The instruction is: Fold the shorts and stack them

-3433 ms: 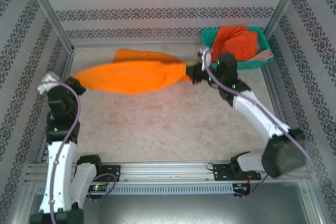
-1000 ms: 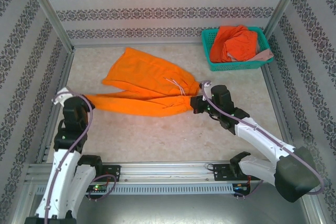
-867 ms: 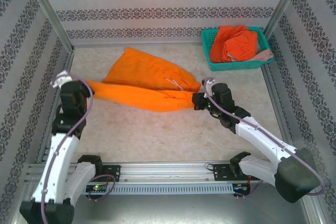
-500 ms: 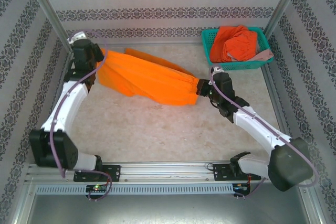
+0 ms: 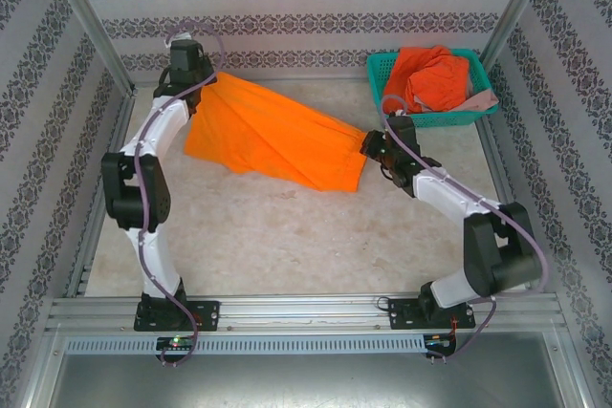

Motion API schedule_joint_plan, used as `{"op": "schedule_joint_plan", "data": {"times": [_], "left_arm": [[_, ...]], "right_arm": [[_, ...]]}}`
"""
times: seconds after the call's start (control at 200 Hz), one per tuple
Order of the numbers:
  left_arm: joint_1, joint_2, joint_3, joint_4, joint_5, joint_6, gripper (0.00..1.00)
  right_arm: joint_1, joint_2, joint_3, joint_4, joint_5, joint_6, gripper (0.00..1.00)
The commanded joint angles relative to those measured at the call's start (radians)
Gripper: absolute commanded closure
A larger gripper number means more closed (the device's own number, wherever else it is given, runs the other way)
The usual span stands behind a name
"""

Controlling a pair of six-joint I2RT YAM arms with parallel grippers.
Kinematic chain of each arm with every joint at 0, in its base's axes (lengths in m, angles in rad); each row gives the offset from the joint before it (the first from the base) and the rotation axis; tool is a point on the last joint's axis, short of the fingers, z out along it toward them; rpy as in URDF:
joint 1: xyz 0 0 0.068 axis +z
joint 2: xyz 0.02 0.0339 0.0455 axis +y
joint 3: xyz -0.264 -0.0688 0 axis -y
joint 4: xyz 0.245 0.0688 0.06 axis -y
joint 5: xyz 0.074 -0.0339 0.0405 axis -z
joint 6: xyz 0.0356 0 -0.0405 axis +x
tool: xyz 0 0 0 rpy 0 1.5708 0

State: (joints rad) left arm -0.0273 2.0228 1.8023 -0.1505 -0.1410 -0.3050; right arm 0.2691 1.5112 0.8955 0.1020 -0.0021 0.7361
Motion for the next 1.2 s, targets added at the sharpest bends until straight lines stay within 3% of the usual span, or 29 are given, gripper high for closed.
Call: {"op": "schedule_joint_plan", "data": {"times": [0.0,0.055,0.09,0.19,0.215,0.27,0.34,0.47,0.604,0.729,0.964,1.199], "left_arm": [[0.012,0.102,0.166,-0.033,-0.011,0.017,1.0],[0.012,0.178,0.278,-0.07,0.023,0.003,0.94],[0.012,0.229,0.384,-0.108,0.053,-0.005,0.86],[0.013,0.374,0.717,-0.283,0.13,-0.008,0.32],[0.012,0.396,0.801,-0.333,0.143,-0.009,0.23],[0.012,0.405,0.897,-0.398,0.177,-0.004,0.11],[0.012,0.34,0.862,-0.426,0.208,0.016,0.01],[0.013,0.125,0.534,-0.365,0.253,0.018,0.0],[0.011,-0.117,0.01,-0.07,0.329,-0.072,0.0],[0.012,-0.222,-0.316,0.129,0.348,-0.14,0.0],[0.012,-0.194,-0.559,0.233,0.357,-0.207,0.0],[0.015,-0.136,-0.689,0.274,0.348,-0.249,0.0]], "right_arm": [[-0.028,0.061,0.063,-0.009,0.103,0.124,0.77],[-0.034,0.09,0.099,-0.01,0.129,0.179,0.65],[-0.035,0.103,0.128,-0.023,0.157,0.21,0.55],[-0.044,0.091,0.195,-0.075,0.225,0.264,0.38],[-0.043,0.071,0.198,-0.081,0.243,0.271,0.35],[-0.025,0.024,0.194,-0.065,0.272,0.258,0.32],[0.019,-0.013,0.204,-0.057,0.273,0.185,0.27],[0.122,0.011,0.233,-0.059,0.169,0.107,0.22],[0.202,0.103,0.234,-0.043,0.0,0.162,0.21],[0.258,0.196,0.236,-0.045,-0.095,0.188,0.21],[0.285,0.269,0.176,-0.077,-0.114,0.199,0.21],[0.258,0.295,0.119,-0.136,-0.093,0.156,0.21]]}}
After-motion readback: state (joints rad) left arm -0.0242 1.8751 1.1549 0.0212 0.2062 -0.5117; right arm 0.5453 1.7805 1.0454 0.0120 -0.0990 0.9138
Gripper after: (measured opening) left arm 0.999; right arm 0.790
